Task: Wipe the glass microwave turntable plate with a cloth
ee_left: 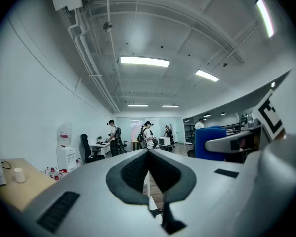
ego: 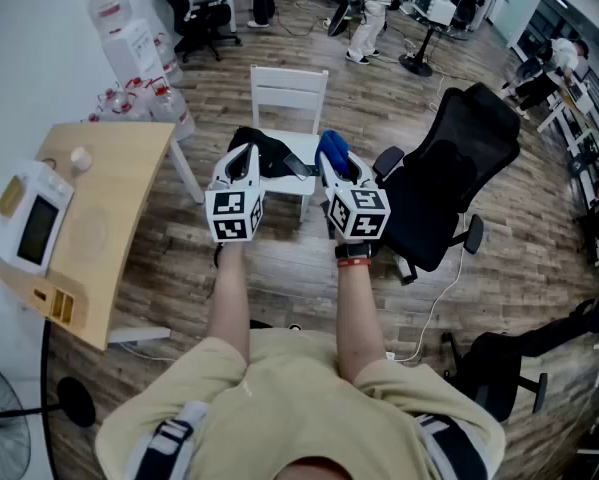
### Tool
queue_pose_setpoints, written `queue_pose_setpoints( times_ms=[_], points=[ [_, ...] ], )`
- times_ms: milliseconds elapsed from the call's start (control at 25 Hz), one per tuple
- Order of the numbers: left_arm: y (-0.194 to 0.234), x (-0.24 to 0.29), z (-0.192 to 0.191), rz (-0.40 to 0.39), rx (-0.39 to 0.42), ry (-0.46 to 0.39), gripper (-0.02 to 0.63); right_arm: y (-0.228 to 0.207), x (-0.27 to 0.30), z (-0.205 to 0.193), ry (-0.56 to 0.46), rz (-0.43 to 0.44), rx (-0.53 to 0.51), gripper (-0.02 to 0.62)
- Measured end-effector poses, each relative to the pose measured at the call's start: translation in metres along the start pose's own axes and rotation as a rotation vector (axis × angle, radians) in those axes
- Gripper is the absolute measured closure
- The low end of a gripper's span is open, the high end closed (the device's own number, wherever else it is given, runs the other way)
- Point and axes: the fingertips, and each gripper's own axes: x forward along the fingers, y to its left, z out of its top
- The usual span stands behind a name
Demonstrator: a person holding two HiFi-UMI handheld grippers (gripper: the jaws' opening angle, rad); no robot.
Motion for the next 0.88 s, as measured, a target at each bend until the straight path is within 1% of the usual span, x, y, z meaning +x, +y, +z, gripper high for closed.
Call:
queue_pose_setpoints(
  times_ms=[160,360,480,600,720,880],
  points=[
    [0.001,-0.003,-0.001,0.026,-0.006,0.003,0.586,0.003,0.007,-0.004,0.015,0.035,0.02,0.459],
    [0.039,-0.019,-0.011,0.11,0.003,0.027,0.586,0.042,0.039,-0.008,0.035,0.127,0.016,0.459],
    [0.078,-0.032,-0.017,0.174,-0.004,0.034,0.586,0.079,0.068,-0.014,0.048,0.191,0.022,0.459],
    [0.124,-0.049,-0.023,0.246,-0.019,0.034,0.586,0.125,0.098,-0.02,0.049,0.271,0.041,0.457],
    [0.179,-0.069,-0.032,0.326,-0.032,0.043,0.586,0.18,0.133,-0.026,0.056,0.363,0.058,0.457],
    [0.258,-0.102,-0.043,0.445,-0.051,0.052,0.586,0.26,0.181,-0.037,0.09,0.483,0.041,0.457]
  ],
)
